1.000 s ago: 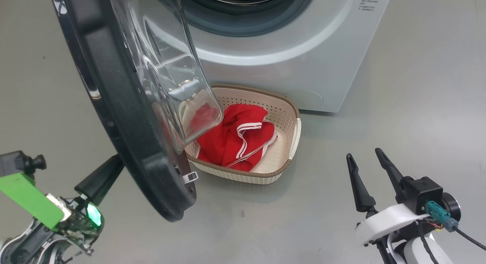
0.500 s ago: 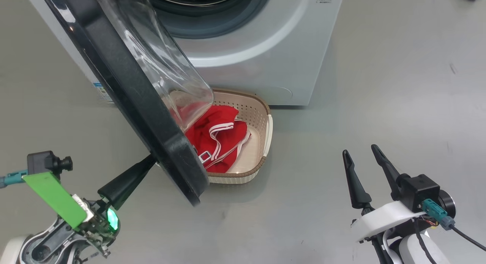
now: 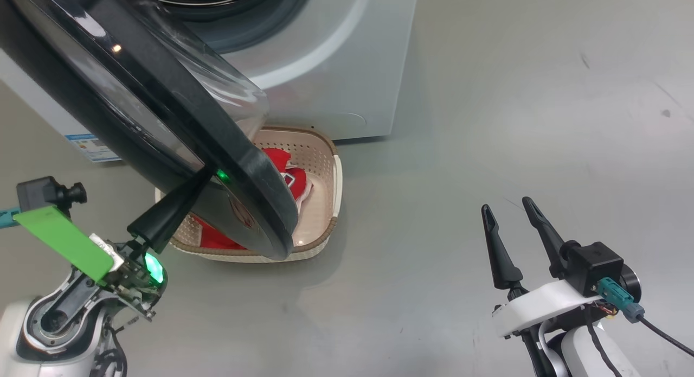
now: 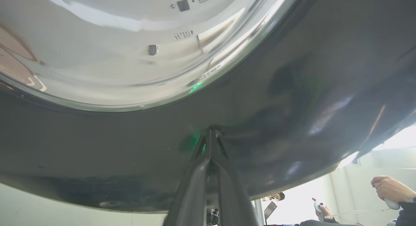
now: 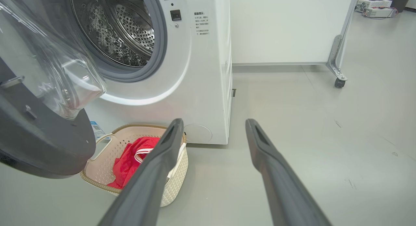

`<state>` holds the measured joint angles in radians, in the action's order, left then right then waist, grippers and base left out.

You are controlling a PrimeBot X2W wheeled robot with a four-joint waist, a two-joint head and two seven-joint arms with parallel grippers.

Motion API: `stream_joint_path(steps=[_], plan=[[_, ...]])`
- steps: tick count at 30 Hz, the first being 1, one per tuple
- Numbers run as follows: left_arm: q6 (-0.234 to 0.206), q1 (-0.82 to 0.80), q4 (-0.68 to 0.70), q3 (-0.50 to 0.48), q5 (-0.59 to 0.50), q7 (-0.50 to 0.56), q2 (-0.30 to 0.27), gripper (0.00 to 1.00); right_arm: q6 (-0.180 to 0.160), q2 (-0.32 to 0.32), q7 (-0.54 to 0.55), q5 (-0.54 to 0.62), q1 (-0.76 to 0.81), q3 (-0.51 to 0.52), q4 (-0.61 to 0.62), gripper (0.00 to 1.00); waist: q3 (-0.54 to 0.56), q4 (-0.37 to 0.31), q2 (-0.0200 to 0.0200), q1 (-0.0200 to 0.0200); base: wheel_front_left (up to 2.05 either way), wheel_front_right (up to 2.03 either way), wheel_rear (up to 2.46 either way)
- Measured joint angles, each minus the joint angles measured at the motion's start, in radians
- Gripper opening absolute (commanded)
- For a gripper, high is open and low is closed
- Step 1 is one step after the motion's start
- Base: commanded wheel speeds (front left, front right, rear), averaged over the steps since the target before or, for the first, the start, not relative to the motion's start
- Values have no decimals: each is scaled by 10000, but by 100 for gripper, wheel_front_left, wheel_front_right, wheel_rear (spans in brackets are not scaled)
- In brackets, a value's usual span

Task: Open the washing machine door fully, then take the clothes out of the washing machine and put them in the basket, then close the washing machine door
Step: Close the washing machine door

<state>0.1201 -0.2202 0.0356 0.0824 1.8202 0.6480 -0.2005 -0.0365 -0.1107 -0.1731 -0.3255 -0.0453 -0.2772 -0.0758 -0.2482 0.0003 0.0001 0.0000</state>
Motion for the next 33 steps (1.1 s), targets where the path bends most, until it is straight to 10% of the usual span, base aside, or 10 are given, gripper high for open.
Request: stream_joint_path(steps=[33], plan=[[-8, -4154, -2228, -435, -1513, -1605, 268, 0, 178, 364, -529, -364, -654, -140, -485, 100, -1392, -2722, 0, 0, 0, 0, 0]])
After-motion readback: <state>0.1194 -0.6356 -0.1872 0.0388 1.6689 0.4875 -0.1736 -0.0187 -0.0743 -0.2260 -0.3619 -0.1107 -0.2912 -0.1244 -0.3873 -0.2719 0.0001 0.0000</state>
